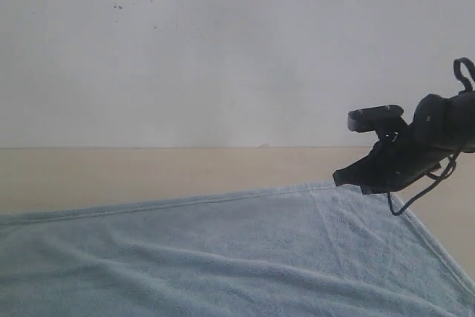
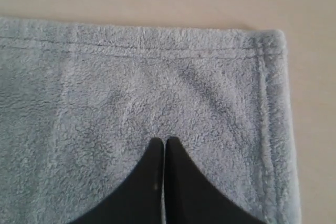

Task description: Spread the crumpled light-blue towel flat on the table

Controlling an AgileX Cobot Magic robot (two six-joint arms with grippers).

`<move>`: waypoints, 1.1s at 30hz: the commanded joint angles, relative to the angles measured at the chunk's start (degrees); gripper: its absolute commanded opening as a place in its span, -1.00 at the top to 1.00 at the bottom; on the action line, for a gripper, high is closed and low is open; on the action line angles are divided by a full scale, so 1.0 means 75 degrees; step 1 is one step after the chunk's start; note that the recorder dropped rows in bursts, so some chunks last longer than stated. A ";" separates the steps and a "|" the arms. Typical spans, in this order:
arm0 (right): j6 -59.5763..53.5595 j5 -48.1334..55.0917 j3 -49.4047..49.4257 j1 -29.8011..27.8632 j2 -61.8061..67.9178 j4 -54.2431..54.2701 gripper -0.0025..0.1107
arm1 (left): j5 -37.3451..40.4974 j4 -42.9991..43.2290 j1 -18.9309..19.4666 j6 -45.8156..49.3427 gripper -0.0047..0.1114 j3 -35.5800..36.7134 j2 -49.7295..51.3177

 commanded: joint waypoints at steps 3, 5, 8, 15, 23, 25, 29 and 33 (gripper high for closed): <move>0.0045 -0.0080 -0.0740 -0.0027 0.0673 -0.0160 0.96 | -0.0191 -0.0258 -0.0032 0.0132 0.15 -0.0024 0.0013; 0.0045 -0.0112 -0.0945 -0.0027 0.0849 -0.0180 0.96 | -0.0210 -0.0299 -0.0032 0.0167 0.15 -0.0024 0.0013; 0.0045 -0.0131 -0.1125 -0.0027 0.1033 -0.0237 0.96 | -0.0210 -0.0299 -0.0032 0.0167 0.15 -0.0024 0.0013; 0.0205 -0.0279 -0.1171 -0.0277 0.1307 -0.0387 0.96 | -0.0275 -0.0299 -0.0032 0.0167 0.15 -0.0024 0.0013; 0.0125 -0.0442 -0.1171 -0.1312 0.1459 -0.0387 0.96 | -0.0277 -0.0299 -0.0032 0.0195 0.15 -0.0024 0.0013; -0.0237 -0.0468 -0.1226 -0.1463 0.1459 -0.0387 0.96 | -0.0277 -0.0299 -0.0032 0.0195 0.15 -0.0024 0.0013; -0.0365 0.0248 -0.1862 -0.1625 0.1199 -0.0416 0.96 | -0.0280 -0.0299 -0.0032 0.0308 0.15 -0.0082 -0.0013; -0.1288 0.0247 -0.1633 -0.1625 -0.0073 0.1306 0.96 | -0.0586 -0.0354 -0.0032 0.0443 0.01 -0.0413 -0.0529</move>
